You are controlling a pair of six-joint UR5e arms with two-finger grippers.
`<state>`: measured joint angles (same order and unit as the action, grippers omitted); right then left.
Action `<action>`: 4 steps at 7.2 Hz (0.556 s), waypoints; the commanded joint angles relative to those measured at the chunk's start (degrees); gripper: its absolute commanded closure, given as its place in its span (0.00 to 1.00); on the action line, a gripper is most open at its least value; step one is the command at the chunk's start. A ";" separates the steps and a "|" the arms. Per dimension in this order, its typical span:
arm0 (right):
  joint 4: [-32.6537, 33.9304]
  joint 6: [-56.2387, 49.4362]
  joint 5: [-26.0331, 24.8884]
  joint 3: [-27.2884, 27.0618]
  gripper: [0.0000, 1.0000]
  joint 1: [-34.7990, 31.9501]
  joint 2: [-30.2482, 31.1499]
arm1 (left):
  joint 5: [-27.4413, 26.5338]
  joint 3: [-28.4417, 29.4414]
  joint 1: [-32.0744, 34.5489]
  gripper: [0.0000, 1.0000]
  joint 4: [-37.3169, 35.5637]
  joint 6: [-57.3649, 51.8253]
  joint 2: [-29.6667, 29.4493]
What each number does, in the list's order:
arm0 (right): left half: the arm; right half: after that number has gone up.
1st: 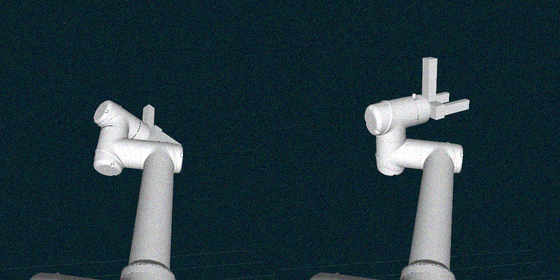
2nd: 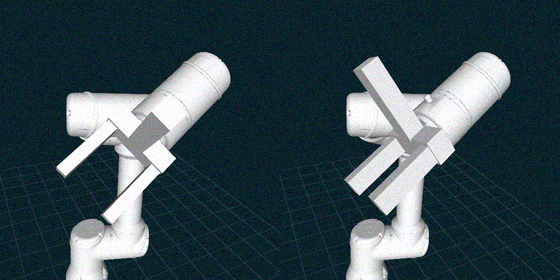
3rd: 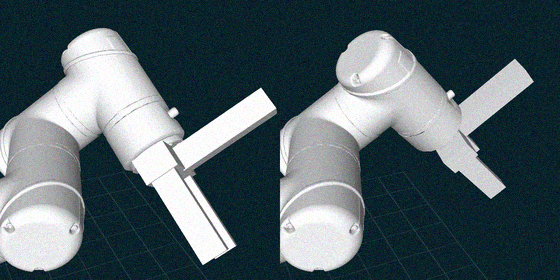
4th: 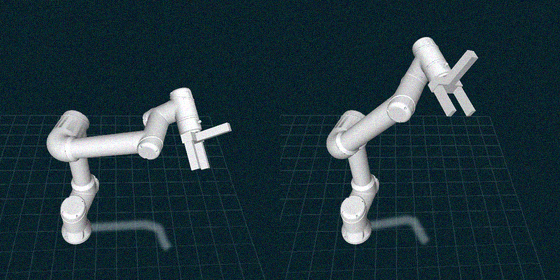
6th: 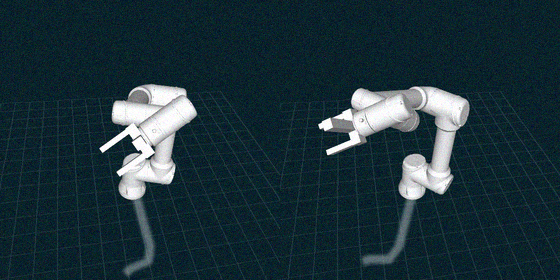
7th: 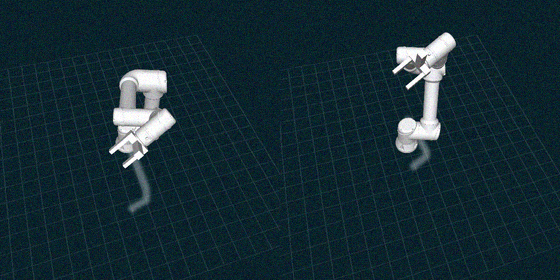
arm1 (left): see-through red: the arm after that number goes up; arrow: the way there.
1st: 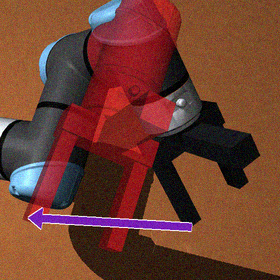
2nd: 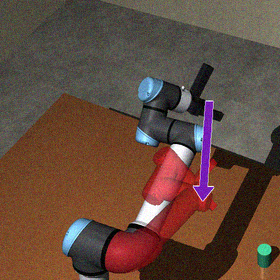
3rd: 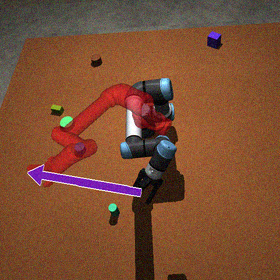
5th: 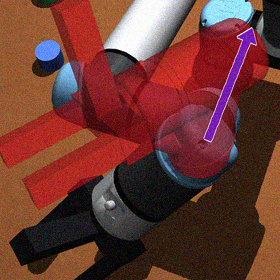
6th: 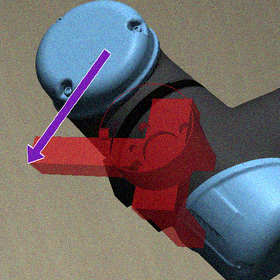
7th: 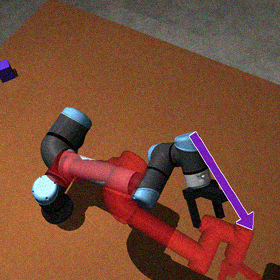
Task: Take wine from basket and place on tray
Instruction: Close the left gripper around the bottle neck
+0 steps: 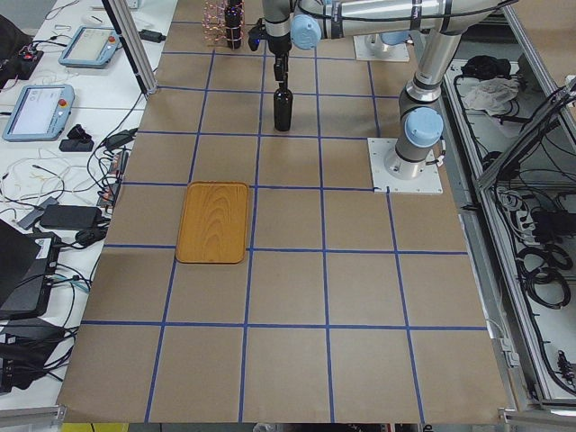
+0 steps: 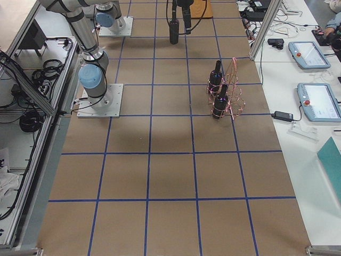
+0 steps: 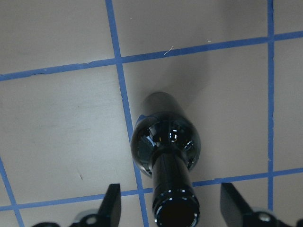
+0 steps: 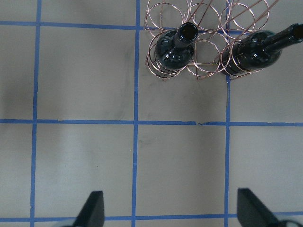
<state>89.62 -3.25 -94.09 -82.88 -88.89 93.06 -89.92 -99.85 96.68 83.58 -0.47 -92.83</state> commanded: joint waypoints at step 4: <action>-0.50 -0.09 -1.80 -0.09 0.00 0.04 0.81 | 0.01 0.62 0.00 1.00 1.15 -0.06 -0.07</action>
<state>89.12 -3.31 -95.46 -82.96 -88.79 93.80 -89.89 -99.52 96.68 84.71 -0.47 -92.89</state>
